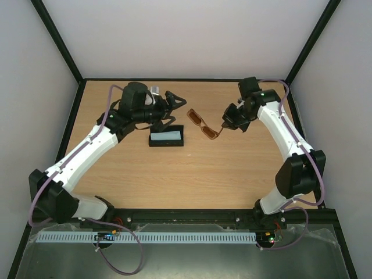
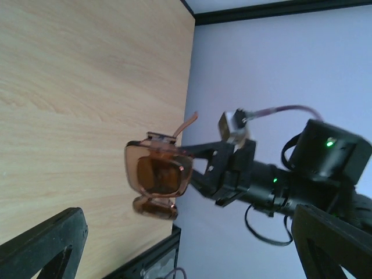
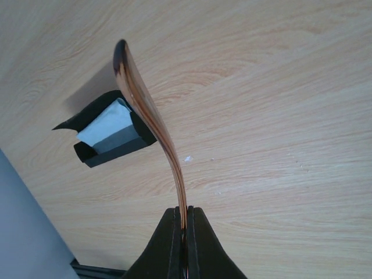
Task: Organize the sunglasses
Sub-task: Fold the sunglasses.
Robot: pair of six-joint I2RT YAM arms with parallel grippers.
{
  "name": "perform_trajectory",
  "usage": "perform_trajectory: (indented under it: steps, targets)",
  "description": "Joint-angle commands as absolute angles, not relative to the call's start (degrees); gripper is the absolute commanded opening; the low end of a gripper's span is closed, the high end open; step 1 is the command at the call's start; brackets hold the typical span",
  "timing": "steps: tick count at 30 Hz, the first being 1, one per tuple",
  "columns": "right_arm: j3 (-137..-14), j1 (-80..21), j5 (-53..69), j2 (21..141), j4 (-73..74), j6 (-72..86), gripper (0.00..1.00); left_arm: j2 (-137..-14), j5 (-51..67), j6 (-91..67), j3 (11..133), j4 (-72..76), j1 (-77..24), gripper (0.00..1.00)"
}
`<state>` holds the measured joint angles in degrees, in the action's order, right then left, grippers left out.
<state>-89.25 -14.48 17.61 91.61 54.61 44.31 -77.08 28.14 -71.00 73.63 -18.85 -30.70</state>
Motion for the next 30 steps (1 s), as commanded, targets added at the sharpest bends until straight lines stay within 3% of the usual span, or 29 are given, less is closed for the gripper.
perform_trajectory:
  steps: [1,6,30]
  targets:
    - [-82.6,-12.9,22.9,89.2,50.2,53.1,0.01,-80.7,23.5,-69.7,76.0,-13.5,-32.4,0.99]
    - [-76.7,-12.9,25.3,86.8,45.3,59.5,0.01,-82.2,17.4,-67.8,75.3,-14.4,-35.0,0.99]
    - [-68.1,-15.1,28.2,82.1,39.7,64.2,0.01,-90.8,17.9,-67.0,77.3,-13.9,-38.5,0.99]
